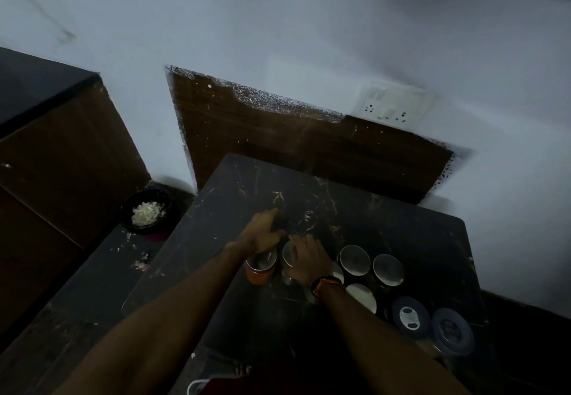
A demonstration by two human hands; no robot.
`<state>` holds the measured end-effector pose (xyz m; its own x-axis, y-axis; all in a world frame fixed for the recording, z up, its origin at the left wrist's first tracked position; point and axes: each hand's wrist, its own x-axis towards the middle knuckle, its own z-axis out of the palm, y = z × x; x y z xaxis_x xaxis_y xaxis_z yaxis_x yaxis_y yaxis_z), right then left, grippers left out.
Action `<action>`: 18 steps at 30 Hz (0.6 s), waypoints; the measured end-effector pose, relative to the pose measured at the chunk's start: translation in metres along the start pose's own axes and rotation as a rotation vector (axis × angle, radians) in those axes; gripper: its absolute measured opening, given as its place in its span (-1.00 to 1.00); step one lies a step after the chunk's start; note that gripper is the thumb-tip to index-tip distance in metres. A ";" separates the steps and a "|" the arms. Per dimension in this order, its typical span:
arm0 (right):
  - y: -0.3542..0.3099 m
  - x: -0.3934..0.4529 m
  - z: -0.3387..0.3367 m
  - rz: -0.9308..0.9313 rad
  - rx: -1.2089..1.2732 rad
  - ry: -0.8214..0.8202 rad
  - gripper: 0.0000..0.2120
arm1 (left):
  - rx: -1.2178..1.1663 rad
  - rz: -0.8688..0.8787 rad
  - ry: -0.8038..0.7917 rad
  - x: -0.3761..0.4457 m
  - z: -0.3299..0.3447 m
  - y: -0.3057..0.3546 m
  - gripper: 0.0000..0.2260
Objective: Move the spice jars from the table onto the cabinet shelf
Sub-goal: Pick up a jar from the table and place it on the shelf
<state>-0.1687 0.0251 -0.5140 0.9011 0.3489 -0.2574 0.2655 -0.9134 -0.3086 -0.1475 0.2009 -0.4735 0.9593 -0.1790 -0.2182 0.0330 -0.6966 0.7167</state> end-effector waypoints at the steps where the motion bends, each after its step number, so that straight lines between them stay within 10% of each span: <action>1: -0.002 0.002 -0.007 0.012 0.020 0.004 -0.16 | -0.020 -0.007 0.010 0.002 -0.002 0.001 -0.57; 13: -0.005 0.000 -0.146 -0.089 0.586 0.122 -0.20 | -0.601 -0.107 0.201 0.001 -0.027 0.036 -0.75; 18: 0.003 -0.012 -0.183 -0.246 1.003 0.130 -0.24 | -1.288 -0.200 -0.059 -0.008 -0.032 0.063 -0.58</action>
<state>-0.1160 -0.0208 -0.3442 0.9063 0.4226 -0.0021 0.0937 -0.2058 -0.9741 -0.1444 0.1805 -0.4054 0.8941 -0.2029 -0.3992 0.4475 0.4415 0.7777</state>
